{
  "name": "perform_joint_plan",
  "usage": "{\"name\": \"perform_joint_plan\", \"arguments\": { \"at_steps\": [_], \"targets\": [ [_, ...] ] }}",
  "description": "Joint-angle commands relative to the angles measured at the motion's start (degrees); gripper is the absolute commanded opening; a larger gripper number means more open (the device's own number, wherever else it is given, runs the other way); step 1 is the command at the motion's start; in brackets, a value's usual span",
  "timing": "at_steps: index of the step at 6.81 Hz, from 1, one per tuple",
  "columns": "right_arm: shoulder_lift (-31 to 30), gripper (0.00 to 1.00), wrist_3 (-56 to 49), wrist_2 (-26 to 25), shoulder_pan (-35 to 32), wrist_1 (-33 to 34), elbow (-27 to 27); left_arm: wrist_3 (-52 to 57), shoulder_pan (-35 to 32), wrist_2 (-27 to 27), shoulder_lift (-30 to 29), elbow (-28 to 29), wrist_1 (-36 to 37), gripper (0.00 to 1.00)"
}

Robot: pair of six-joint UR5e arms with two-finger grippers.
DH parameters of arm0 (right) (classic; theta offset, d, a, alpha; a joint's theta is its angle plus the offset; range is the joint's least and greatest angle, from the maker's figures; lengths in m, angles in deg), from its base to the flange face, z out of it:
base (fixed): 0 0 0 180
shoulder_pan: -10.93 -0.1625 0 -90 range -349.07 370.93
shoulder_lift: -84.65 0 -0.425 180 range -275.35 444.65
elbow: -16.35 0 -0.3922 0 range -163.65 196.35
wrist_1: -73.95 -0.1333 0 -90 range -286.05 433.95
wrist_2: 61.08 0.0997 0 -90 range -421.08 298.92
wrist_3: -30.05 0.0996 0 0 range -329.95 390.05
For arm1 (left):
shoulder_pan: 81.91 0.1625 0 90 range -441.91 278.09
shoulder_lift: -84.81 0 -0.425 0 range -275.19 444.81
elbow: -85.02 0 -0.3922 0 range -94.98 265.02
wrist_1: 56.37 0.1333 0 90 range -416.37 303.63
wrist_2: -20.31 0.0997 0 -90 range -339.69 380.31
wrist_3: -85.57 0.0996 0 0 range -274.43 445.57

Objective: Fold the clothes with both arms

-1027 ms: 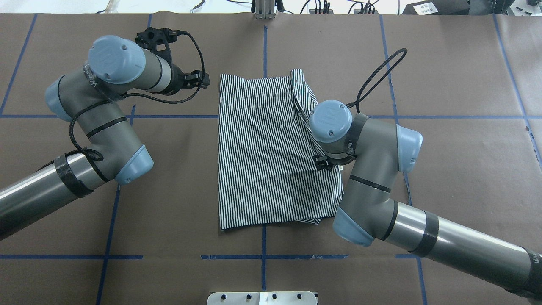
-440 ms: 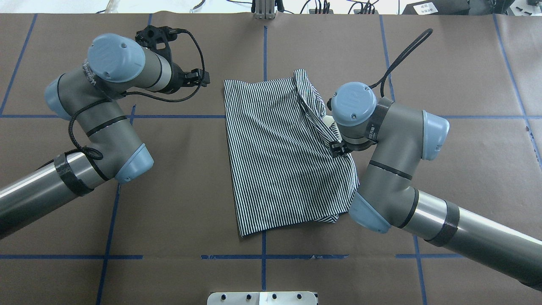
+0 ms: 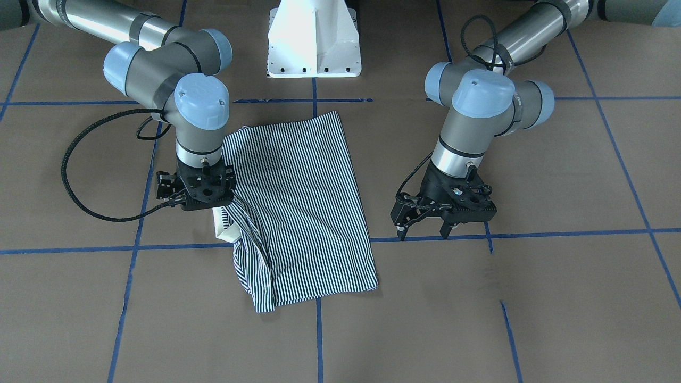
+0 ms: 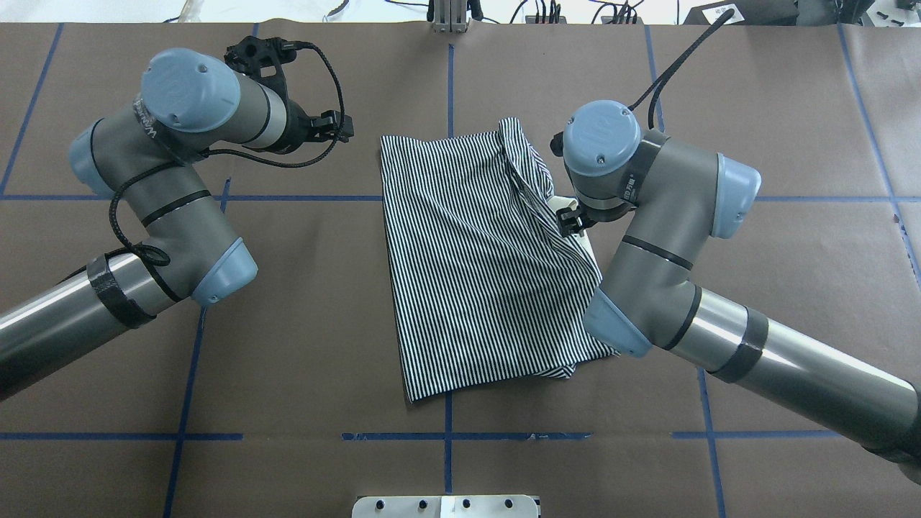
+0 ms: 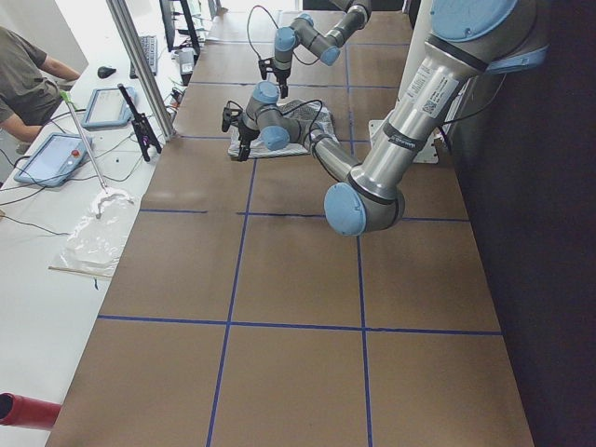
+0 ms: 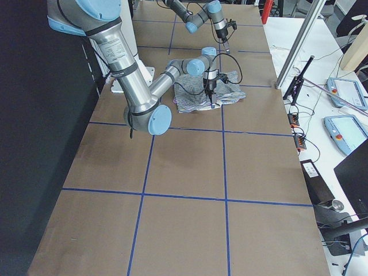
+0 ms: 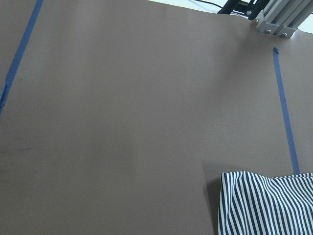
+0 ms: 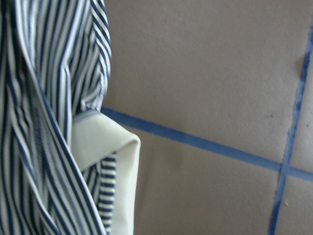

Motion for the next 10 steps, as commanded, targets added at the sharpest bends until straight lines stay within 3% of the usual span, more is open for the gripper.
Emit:
{"name": "perform_joint_plan", "arguments": {
  "at_steps": [1, 5, 10],
  "targets": [
    [8.8, 1.00, -0.2, 1.9, -0.5, -1.8, 8.0, 0.0, -0.4, -0.5, 0.4, -4.4, 0.7, 1.00],
    [9.0, 1.00, -0.8, 2.3, 1.1, -7.6, 15.7, 0.0, -0.5, -0.5, 0.6, -9.2, 0.9, 1.00],
    [8.6, 1.00, -2.6, 3.4, 1.4, -7.1, 15.9, 0.0, -0.5, -1.0, 1.0, -11.1, 0.9, 1.00]
  ]
}}
